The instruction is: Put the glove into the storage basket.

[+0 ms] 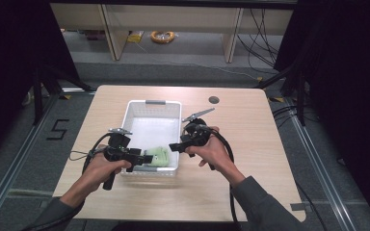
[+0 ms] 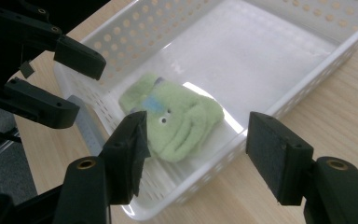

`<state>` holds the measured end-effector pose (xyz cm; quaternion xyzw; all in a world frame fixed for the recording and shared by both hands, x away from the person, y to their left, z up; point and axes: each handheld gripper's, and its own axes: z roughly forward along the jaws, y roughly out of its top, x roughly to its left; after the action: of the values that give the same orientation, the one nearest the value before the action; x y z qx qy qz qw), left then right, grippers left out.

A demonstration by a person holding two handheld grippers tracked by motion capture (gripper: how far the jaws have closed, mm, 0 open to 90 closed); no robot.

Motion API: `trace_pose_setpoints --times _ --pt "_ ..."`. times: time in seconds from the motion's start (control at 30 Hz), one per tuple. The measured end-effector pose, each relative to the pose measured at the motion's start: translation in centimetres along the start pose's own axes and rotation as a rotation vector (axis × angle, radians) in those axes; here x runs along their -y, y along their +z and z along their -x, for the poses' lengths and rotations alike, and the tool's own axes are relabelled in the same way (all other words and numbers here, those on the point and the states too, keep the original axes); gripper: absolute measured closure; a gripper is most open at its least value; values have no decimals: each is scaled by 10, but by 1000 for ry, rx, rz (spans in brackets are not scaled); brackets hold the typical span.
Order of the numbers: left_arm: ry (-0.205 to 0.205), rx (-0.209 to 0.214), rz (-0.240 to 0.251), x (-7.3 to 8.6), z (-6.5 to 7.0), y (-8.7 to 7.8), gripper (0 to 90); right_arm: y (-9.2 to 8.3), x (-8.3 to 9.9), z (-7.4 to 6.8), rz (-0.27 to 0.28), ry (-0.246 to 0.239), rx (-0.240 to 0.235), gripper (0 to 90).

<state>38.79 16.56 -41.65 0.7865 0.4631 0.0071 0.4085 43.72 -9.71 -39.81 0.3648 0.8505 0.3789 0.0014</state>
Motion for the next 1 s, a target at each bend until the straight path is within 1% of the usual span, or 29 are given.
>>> trace_pose_setpoints --times 0.03,0.07,0.1,0.13,0.17,0.2,0.27,0.3,0.33,0.4,0.47,0.5,0.53,0.57,0.6,0.63,0.67,0.7,0.73,0.77,0.8,0.83,0.87,0.9,1.0 --pt "0 7 2 0 2 0 351 -2 1 1 4 -3 -5 392" --pt "7 5 6 0 4 -1 347 -4 2 2 10 -6 -8 388" --pt "19 9 1 0 5 -2 344 -7 4 3 11 -1 2 384" --pt "17 14 8 0 7 -2 342 -9 6 3 20 -3 -2 382" --pt "7 20 16 0 10 -1 339 -11 8 4 24 5 0 380" --pt "9 15 21 0 11 -1 336 -13 10 6 21 0 1 377" --pt "13 25 19 1 14 -2 333 -17 13 8 34 -1 1 374" --pt "12 22 26 1 16 -2 333 -20 15 8 36 2 1 373" --pt "19 28 22 1 16 -2 332 -21 16 9 42 9 -2 372" --pt "23 34 25 2 19 -3 330 -26 19 11 49 -1 8 370" --pt "24 37 37 3 22 -4 330 -31 22 11 52 13 5 367" --pt "21 44 38 3 24 -3 329 -33 23 13 56 8 12 366" --pt "26 42 44 4 26 -3 327 -35 24 14 60 11 5 365" --pt "22 48 41 4 27 -3 325 -37 26 15 69 7 14 364" --pt "33 47 39 5 29 -4 323 -39 27 15 71 14 12 363" --pt "29 52 43 5 30 -4 321 -41 28 16 74 16 4 361" --pt "38 53 37 6 31 -4 319 -42 29 17 79 8 17 358" --pt "41 55 34 6 32 -4 317 -44 30 17 81 9 21 355" --pt "43 57 33 7 34 -4 313 -45 31 17 77 17 15 353" --pt "40 60 33 7 35 -3 307 -47 32 18 84 13 18 350" --pt "46 67 29 8 37 -3 302 -48 33 19 90 7 25 344" --pt "46 66 30 9 38 -3 301 -50 35 19 93 28 16 335" --pt "53 73 28 10 40 -3 298 -52 36 19 90 25 19 328" --pt "56 68 34 10 41 -3 293 -54 38 20 98 30 27 323" --pt "62 73 24 14 44 -1 276 -59 42 23 121 35 19 323"
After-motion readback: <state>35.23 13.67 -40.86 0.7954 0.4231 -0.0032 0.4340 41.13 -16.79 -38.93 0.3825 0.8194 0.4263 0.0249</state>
